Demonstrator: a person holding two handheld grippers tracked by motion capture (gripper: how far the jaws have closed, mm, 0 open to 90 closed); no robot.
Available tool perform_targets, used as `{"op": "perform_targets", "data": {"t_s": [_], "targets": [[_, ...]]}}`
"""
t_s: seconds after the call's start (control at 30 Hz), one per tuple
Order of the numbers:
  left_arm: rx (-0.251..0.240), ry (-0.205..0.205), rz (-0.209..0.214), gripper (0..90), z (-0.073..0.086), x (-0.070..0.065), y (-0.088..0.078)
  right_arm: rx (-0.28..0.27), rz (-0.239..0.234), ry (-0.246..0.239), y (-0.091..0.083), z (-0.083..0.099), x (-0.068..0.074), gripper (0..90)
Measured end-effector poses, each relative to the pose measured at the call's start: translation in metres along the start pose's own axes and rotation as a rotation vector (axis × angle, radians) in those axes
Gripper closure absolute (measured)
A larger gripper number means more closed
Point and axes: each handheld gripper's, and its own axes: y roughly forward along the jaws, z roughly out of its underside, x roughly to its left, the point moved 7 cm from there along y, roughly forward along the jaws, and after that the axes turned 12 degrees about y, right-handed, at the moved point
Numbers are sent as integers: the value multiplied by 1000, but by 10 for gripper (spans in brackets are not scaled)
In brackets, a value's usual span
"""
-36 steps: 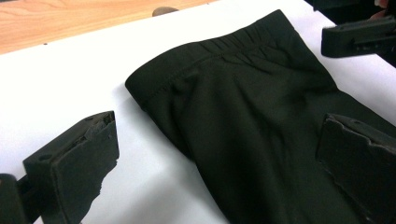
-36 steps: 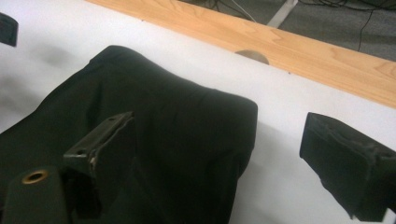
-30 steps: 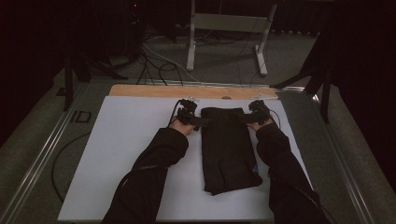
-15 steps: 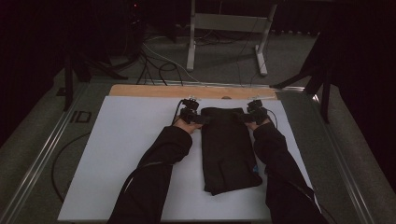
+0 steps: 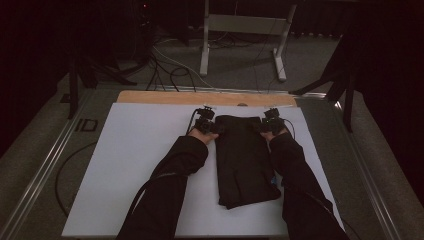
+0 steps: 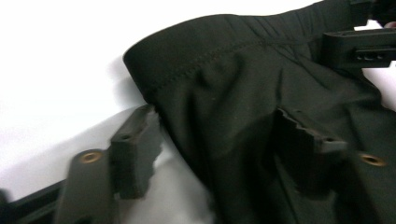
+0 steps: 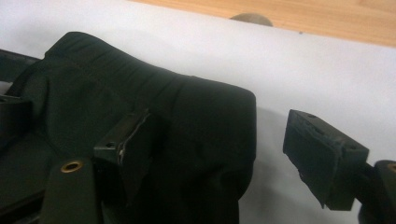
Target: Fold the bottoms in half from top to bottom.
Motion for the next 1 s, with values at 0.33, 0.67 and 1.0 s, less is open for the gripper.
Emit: {"op": "perform_targets", "data": {"t_s": [0.33,0.67,1.0], "targets": [[14,-17,62,613,5,-6,1,58,-81,46,0,6,2,369],[41,21,55,822,4,-16,2,122,-126,28,1,13,7,619],[39,49,53,847,1,-23,-2,104,-127,-12,-6,11,13,766]]}}
